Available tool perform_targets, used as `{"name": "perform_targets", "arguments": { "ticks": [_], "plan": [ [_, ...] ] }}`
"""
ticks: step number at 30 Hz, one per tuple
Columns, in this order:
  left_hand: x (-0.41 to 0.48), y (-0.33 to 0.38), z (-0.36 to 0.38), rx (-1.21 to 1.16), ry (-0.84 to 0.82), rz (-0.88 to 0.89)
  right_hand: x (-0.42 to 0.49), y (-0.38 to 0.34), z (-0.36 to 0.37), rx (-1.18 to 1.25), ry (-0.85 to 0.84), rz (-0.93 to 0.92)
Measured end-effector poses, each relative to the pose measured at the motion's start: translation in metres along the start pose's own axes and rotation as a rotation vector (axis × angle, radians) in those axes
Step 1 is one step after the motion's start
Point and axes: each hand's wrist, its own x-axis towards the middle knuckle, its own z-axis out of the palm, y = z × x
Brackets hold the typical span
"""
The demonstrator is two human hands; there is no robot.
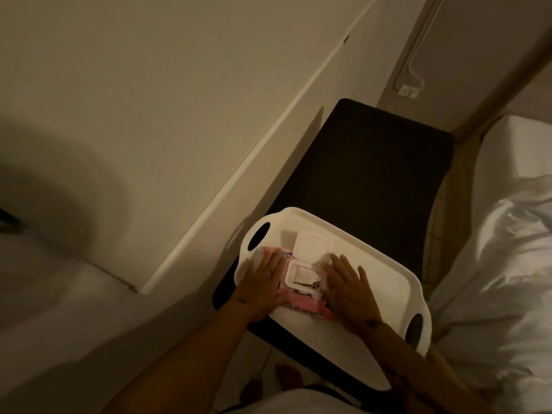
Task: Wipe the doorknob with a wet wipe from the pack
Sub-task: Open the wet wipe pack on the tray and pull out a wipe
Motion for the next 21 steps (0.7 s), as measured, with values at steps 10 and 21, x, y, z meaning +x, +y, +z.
{"name": "perform_targets", "arguments": {
  "ticks": [10, 21],
  "plan": [
    [0.015, 0.023, -0.013, -0.046, 0.016, 0.102, -0.019, 0.001, 0.01, 0.111, -0.073, 0.009],
    [0.023, 0.051, -0.02, -0.12, -0.073, 0.072, -0.023, 0.0, 0.018, 0.126, -0.06, 0.033]
  ]
}}
